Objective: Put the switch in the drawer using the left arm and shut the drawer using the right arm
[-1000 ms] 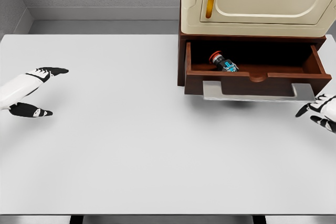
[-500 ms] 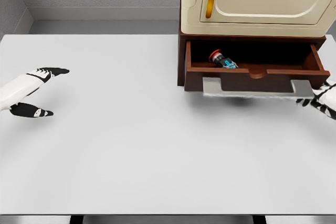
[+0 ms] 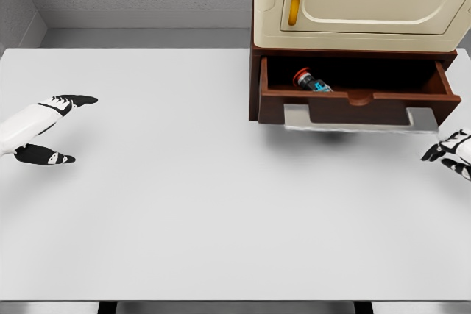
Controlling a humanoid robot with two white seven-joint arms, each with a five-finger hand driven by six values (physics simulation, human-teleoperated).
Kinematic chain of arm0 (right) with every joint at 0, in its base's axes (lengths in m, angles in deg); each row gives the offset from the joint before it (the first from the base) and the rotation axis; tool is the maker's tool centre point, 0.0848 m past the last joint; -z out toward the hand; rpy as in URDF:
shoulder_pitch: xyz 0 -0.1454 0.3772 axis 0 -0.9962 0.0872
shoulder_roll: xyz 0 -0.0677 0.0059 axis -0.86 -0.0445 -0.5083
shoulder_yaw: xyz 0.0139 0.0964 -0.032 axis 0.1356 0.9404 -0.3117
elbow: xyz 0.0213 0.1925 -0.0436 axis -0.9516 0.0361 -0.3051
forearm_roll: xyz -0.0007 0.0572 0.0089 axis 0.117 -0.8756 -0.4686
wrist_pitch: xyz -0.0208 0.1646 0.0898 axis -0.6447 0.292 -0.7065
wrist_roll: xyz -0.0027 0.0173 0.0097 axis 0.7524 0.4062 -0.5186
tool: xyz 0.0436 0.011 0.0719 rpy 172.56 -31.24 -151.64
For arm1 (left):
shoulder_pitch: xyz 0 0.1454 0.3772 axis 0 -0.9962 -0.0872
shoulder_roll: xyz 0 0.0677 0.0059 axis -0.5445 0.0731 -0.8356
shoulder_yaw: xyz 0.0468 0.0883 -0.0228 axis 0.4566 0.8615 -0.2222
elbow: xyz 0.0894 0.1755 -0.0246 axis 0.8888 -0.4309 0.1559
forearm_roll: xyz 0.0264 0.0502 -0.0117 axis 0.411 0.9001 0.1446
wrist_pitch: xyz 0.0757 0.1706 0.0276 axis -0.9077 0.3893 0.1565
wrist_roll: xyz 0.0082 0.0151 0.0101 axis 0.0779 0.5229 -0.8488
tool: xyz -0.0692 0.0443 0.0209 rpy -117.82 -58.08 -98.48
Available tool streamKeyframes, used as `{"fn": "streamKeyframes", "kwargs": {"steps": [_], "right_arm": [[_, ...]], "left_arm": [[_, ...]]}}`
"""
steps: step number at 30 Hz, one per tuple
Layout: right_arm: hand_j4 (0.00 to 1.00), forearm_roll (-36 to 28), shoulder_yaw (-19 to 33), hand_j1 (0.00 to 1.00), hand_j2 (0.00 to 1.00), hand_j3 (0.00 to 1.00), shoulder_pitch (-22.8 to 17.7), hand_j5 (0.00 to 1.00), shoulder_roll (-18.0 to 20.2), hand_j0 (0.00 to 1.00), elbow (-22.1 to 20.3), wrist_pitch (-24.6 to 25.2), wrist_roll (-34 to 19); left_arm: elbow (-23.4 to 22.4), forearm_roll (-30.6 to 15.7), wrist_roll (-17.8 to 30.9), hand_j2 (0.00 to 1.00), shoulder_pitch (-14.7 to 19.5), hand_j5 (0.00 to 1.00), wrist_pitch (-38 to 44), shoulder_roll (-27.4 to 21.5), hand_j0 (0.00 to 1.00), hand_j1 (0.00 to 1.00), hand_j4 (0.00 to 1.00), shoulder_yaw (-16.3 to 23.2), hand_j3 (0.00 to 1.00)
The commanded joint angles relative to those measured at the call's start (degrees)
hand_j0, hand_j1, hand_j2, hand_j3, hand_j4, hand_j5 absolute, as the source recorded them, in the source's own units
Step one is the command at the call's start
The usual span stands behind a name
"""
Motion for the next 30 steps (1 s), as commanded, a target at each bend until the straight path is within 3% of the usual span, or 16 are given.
{"fn": "streamKeyframes", "kwargs": {"steps": [1, 5, 13, 20, 30], "right_arm": [[0.44, 0.2, 0.0, 0.44, 0.44, 0.44, -0.2, 0.44, 2.2, 0.44, 0.7, 0.0, 0.0], [0.43, -0.7, 0.2, 0.43, 0.43, 0.43, -0.8, 0.43, 3.7, 0.43, -1.3, 0.0, -0.1], [0.44, -0.8, 0.0, 0.44, 0.44, 0.44, -4.0, 0.44, 6.1, 0.44, -15.4, 0.0, -0.6], [0.51, -0.9, 0.4, 0.51, 0.51, 0.51, -5.2, 0.51, 9.5, 0.51, -16.5, 0.0, -0.8], [0.55, -1.0, 1.5, 0.55, 0.55, 0.55, -3.8, 0.55, 12.5, 0.55, -16.7, 0.0, -1.9]], "left_arm": [[0.1, -0.5, 0.0, 1.0, 0.0, 1.0, 0.2, -0.1, 1.0, 1.0, 1.0, 0.0, 1.0], [0.6, -0.4, 0.0, 1.0, 0.0, 1.0, 0.2, 0.0, 1.0, 1.0, 1.0, 0.0, 1.0], [1.0, -0.5, 0.7, 1.0, -0.1, 1.0, 0.2, 0.1, 1.0, 1.0, 1.0, 0.0, 1.0], [1.0, -0.5, 0.8, 1.0, -0.1, 1.0, 0.2, 0.6, 1.0, 1.0, 1.0, -0.1, 1.0], [0.8, -0.4, 0.8, 1.0, 0.1, 1.0, 0.2, 0.7, 1.0, 1.0, 1.0, -0.1, 1.0]]}}
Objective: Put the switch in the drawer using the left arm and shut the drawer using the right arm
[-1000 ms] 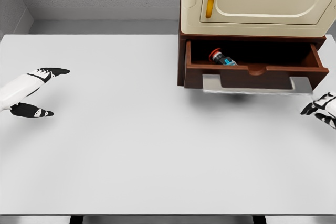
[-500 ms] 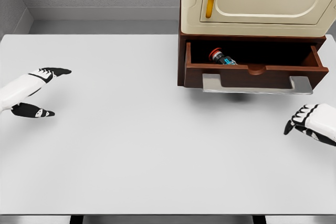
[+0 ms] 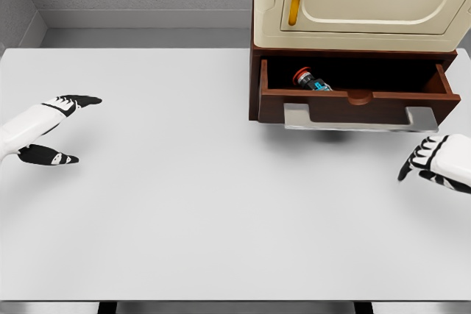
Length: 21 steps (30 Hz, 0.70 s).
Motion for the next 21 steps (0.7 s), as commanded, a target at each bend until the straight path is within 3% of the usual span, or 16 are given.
{"fn": "streamKeyframes", "kwargs": {"steps": [1, 21], "right_arm": [[0.55, -0.7, 0.3, 0.55, 0.55, 0.55, 0.0, 0.55, 0.5, 0.55, -0.1, 0.0, 0.1], [0.58, -0.7, 0.3, 0.58, 0.58, 0.58, 4.3, 0.58, -0.4, 0.58, 0.1, 0.0, 0.1]], "left_arm": [[0.0, -0.4, 0.0, 1.0, 0.0, 1.0, 0.2, 0.0, 1.0, 1.0, 1.0, 0.0, 1.0], [-0.3, -0.4, 0.0, 1.0, 0.0, 1.0, 0.2, 0.0, 1.0, 1.0, 1.0, 0.0, 1.0]]}}
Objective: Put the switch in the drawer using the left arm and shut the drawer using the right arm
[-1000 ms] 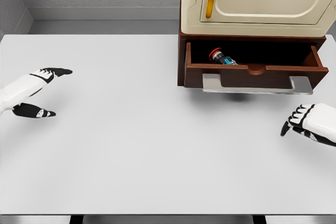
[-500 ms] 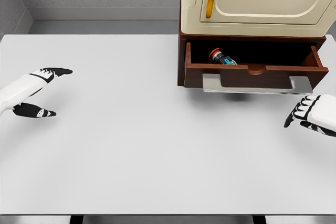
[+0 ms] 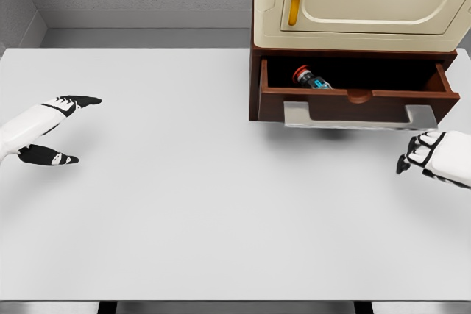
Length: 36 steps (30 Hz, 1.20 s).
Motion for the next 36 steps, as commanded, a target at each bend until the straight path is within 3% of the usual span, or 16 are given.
{"fn": "streamKeyframes", "kwargs": {"steps": [1, 6, 14, 22, 36], "right_arm": [[0.58, -7.9, 1.7, 0.58, 0.58, 0.58, 0.0, 0.58, 0.2, 0.58, 0.2, 0.0, 2.7], [0.58, -7.9, 1.5, 0.58, 0.58, 0.58, -0.1, 0.58, 1.1, 0.58, 0.4, 0.0, 2.7], [0.63, -7.9, 1.2, 0.63, 0.63, 0.63, -1.0, 0.63, 2.5, 0.63, 7.0, 0.0, 3.2], [0.66, -7.9, 1.1, 0.66, 0.66, 0.66, -1.2, 0.66, 2.3, 0.66, 8.0, 0.0, 3.2], [0.67, -7.7, 0.9, 0.67, 0.67, 0.67, -1.2, 0.67, -2.3, 0.67, 10.6, 0.0, 2.7]], "left_arm": [[0.0, -0.4, 0.0, 1.0, 0.0, 1.0, 0.2, -0.1, 1.0, 1.0, 1.0, 0.0, 1.0], [0.0, -0.4, 0.0, 1.0, 0.0, 1.0, 0.2, -0.1, 1.0, 1.0, 1.0, 0.0, 1.0], [0.1, -0.5, 0.0, 1.0, 0.0, 1.0, 0.2, -0.1, 1.0, 1.0, 1.0, 0.0, 1.0], [0.3, -0.5, 0.0, 1.0, 0.0, 1.0, 0.2, 0.0, 1.0, 1.0, 1.0, 0.0, 1.0], [0.3, -0.5, 0.0, 1.0, -0.1, 1.0, 0.2, 0.1, 1.0, 1.0, 1.0, 0.0, 1.0]]}}
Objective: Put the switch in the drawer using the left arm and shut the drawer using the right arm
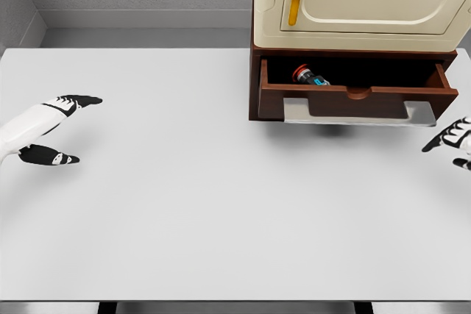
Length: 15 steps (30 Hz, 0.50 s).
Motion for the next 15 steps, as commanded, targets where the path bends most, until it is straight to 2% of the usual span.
{"fn": "streamKeyframes", "kwargs": {"steps": [1, 7, 11, 15], "right_arm": [[0.67, -0.3, 0.0, 0.67, 0.67, 0.67, 0.0, 0.67, -1.0, 0.67, 0.8, 0.0, 0.0], [0.67, -0.1, 0.1, 0.67, 0.67, 0.67, 0.1, 0.67, -5.1, 0.67, 2.9, 0.0, -0.1], [0.67, 0.3, 0.1, 0.67, 0.67, 0.67, 0.7, 0.67, -6.5, 0.67, 4.7, 0.0, -0.1], [0.67, 0.3, 0.1, 0.67, 0.67, 0.67, 1.4, 0.67, -7.9, 0.67, 4.6, 0.0, -0.1]], "left_arm": [[0.0, -0.4, 0.0, 1.0, 0.0, 1.0, 0.2, 0.0, 1.0, 1.0, 1.0, 0.0, 1.0], [0.0, -0.4, 0.0, 1.0, 0.0, 1.0, 0.2, 0.0, 1.0, 1.0, 1.0, 0.0, 1.0], [-0.1, -0.4, 0.0, 1.0, 0.0, 1.0, 0.2, 0.0, 1.0, 1.0, 1.0, 0.0, 1.0], [-0.1, -0.4, 0.0, 1.0, 0.0, 1.0, 0.2, 0.0, 1.0, 1.0, 1.0, 0.0, 1.0]]}}
